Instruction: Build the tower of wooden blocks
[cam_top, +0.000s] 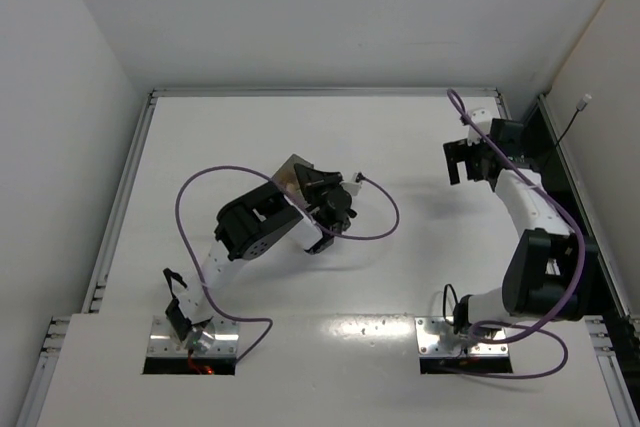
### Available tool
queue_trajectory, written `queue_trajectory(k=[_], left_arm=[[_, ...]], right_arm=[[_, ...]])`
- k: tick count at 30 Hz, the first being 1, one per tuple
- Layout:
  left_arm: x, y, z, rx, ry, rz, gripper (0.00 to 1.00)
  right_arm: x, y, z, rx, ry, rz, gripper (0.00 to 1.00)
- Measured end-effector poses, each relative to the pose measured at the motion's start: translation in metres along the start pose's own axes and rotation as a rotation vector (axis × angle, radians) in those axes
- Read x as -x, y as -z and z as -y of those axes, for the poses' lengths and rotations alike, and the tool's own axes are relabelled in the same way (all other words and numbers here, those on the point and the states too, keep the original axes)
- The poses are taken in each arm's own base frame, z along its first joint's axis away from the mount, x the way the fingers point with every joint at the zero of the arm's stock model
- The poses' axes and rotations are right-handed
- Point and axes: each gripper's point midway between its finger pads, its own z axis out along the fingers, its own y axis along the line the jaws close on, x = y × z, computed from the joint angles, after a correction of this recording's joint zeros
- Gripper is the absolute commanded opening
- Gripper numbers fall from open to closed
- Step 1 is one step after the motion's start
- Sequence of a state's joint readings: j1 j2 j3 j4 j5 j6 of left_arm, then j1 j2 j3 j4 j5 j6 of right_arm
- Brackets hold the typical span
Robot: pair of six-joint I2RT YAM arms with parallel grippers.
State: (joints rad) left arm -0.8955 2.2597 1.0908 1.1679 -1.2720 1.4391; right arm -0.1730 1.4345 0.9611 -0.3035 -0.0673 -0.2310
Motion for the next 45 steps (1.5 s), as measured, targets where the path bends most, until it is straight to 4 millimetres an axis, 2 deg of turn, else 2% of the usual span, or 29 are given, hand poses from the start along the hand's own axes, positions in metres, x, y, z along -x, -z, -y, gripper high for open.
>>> queue_trajectory(k=[4, 8, 16, 34, 38, 42, 44, 45], left_arm=[[0.003, 0.003, 0.012, 0.001, -0.233, 0.016, 0.0], [0.012, 0.01, 0.01, 0.01, -0.335, 0.046, 0.0], [0.038, 0.021, -0.009, 0.047, -0.333, 0.089, 0.0], [0.042, 0.017, -0.015, 0.058, -0.343, 0.098, 0.0], [0.037, 0.012, -0.021, 0.055, -0.241, 0.054, 0.0], [0.019, 0.006, -0.03, 0.032, 0.001, -0.023, 0.0], [0.02, -0.001, -0.044, -0.014, 0.101, -0.055, 0.0], [0.028, -0.008, -0.053, -0.034, 0.195, -0.062, 0.0]], right_arm=[[0.0, 0.0, 0.006, -0.005, -0.014, 0.01, 1.0], [-0.001, 0.001, 0.011, -0.009, -0.028, 0.012, 1.0], [-0.007, 0.003, 0.018, -0.009, -0.055, 0.012, 1.0], [-0.012, 0.004, 0.018, 0.018, -0.075, 0.005, 1.0], [-0.013, 0.004, 0.017, 0.026, -0.076, 0.005, 1.0], [-0.012, 0.004, 0.015, 0.035, -0.076, 0.007, 1.0], [-0.011, 0.004, 0.014, 0.042, -0.076, 0.009, 1.0], [-0.011, 0.004, 0.013, 0.047, -0.076, 0.009, 1.0]])
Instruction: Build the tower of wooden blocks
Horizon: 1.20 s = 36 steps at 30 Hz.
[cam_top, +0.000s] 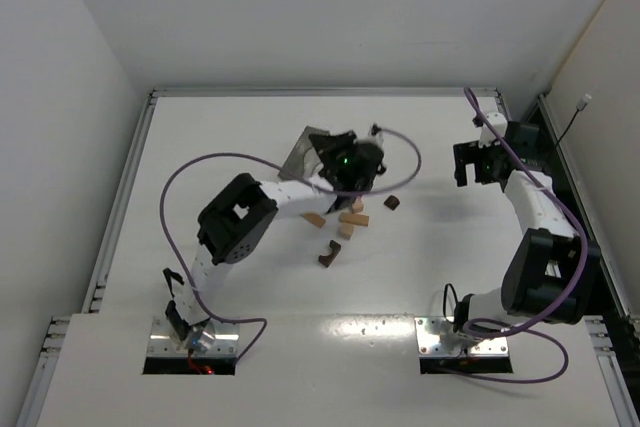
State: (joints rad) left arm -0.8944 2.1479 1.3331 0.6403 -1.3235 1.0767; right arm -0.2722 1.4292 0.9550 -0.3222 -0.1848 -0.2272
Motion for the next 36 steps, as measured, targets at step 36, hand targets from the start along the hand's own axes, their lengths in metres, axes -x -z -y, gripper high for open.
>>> queue_trajectory(k=[36], left_arm=[[-0.186, -0.236, 0.008, -0.767, 1.073, -0.486, 0.0]], right_arm=[[0.044, -0.009, -0.078, 0.289, 0.06, 0.043, 0.98]])
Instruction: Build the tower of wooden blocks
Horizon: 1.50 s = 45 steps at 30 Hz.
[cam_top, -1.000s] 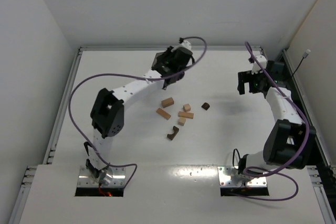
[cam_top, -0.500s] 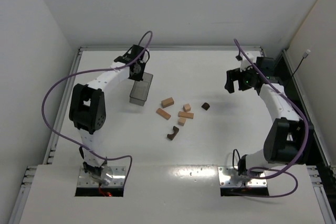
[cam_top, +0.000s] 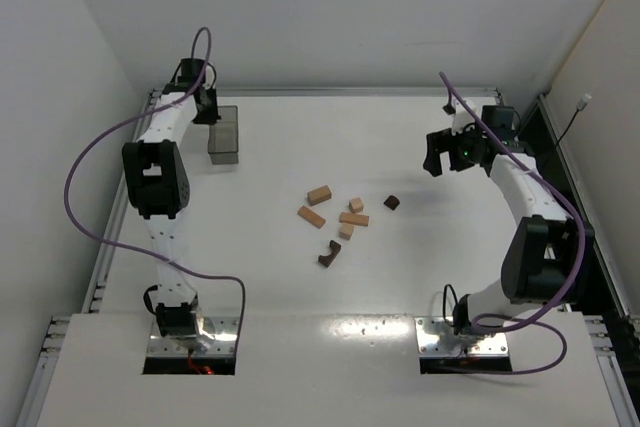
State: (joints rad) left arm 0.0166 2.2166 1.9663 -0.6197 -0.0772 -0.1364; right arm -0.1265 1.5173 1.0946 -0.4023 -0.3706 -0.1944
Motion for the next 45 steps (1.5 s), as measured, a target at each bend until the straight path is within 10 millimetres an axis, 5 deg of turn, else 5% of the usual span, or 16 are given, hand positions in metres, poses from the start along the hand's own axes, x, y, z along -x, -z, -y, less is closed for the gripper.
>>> queue_trajectory(k=[4, 8, 12, 23, 30, 33, 34, 38, 45], left_arm=[[0.006, -0.034, -0.04, 0.019, 0.078, -0.009, 0.0], [-0.009, -0.053, -0.072, 0.057, 0.126, -0.049, 0.0], [-0.016, -0.057, -0.092, 0.085, 0.167, -0.064, 0.0], [0.006, -0.055, -0.14, 0.182, 0.236, 0.013, 0.0], [-0.013, -0.072, -0.18, 0.25, 0.31, -0.007, 0.21], [-0.018, -0.077, -0.188, 0.265, 0.323, -0.011, 0.47], [-0.019, -0.077, -0.19, 0.271, 0.327, -0.011, 0.65], [-0.017, -0.078, -0.19, 0.272, 0.335, -0.002, 0.93], [-0.02, -0.07, -0.176, 0.204, 0.332, 0.003, 1.0]], right_arm=[[0.001, 0.0, -0.001, 0.002, 0.003, 0.001, 0.98], [0.001, 0.0, -0.001, 0.002, 0.003, -0.002, 0.98], [0.0, -0.001, -0.001, 0.002, 0.002, -0.005, 0.98], [-0.012, -0.01, -0.001, 0.015, -0.015, -0.044, 0.98], [-0.016, -0.013, -0.001, 0.022, -0.023, -0.063, 0.98], [-0.015, -0.014, 0.0, 0.021, -0.024, -0.065, 0.98], [-0.014, -0.014, 0.0, 0.021, -0.024, -0.064, 0.98], [-0.014, -0.014, 0.002, 0.013, -0.022, -0.066, 0.98], [-0.014, -0.014, 0.005, -0.004, -0.015, -0.072, 0.98]])
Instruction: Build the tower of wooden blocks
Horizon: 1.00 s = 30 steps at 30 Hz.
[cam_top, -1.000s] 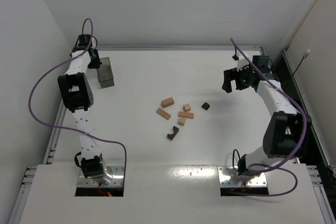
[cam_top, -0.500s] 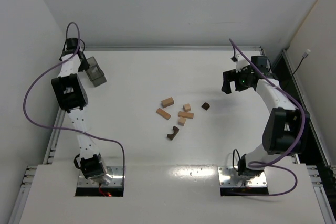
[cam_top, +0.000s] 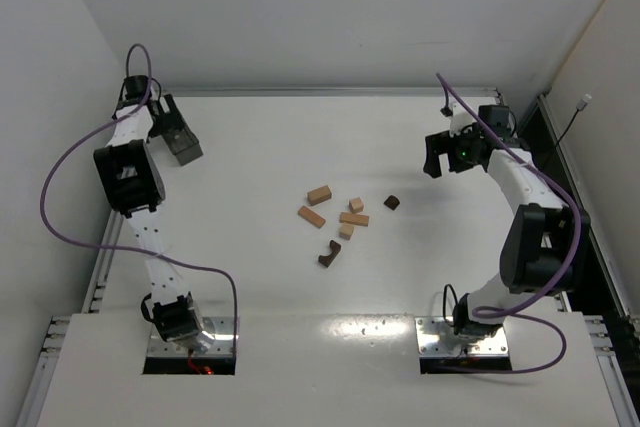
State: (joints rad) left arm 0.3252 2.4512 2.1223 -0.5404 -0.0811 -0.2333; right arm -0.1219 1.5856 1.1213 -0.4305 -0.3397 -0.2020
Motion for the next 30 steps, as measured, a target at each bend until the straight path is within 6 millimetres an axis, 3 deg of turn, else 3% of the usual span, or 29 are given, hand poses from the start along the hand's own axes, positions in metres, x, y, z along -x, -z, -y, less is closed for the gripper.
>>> queue_trajectory(k=[2, 5, 12, 14, 16, 18, 20, 24, 26, 29, 30], left_arm=[[0.001, 0.016, 0.005, -0.036, 0.001, -0.001, 1.0], [0.026, 0.049, 0.014, -0.084, 0.005, 0.058, 1.0], [0.107, 0.175, 0.033, -0.195, 0.0, 0.297, 1.0], [0.115, 0.208, 0.044, -0.243, -0.035, 0.335, 1.0], [0.108, 0.233, 0.06, -0.284, -0.09, 0.345, 1.0], [0.084, 0.25, 0.081, -0.319, -0.167, 0.318, 1.0], [0.043, 0.259, 0.11, -0.365, -0.258, 0.273, 1.0], [-0.083, 0.265, 0.157, -0.481, -0.454, 0.085, 1.0], [-0.134, 0.263, 0.165, -0.516, -0.516, -0.01, 1.0], [-0.189, 0.256, 0.166, -0.53, -0.569, -0.125, 1.0], [-0.197, 0.255, 0.166, -0.53, -0.575, -0.143, 1.0]], right_arm=[[0.001, 0.001, 0.001, -0.004, 0.001, 0.002, 0.98], [0.003, 0.004, 0.002, -0.014, 0.006, 0.011, 0.98], [0.017, 0.018, 0.0, -0.037, 0.043, 0.057, 0.95], [0.024, 0.024, -0.005, -0.04, 0.085, 0.078, 0.95], [0.03, 0.031, -0.016, -0.03, 0.15, 0.1, 0.95], [0.034, 0.038, -0.03, -0.013, 0.23, 0.12, 0.95], [0.037, 0.045, -0.046, 0.014, 0.331, 0.145, 0.95], [0.034, 0.063, -0.082, 0.092, 0.524, 0.185, 0.94], [0.034, 0.069, -0.099, 0.13, 0.617, 0.204, 0.94], [0.029, 0.072, -0.127, 0.203, 0.74, 0.224, 0.88], [0.027, 0.071, -0.134, 0.226, 0.768, 0.223, 0.86]])
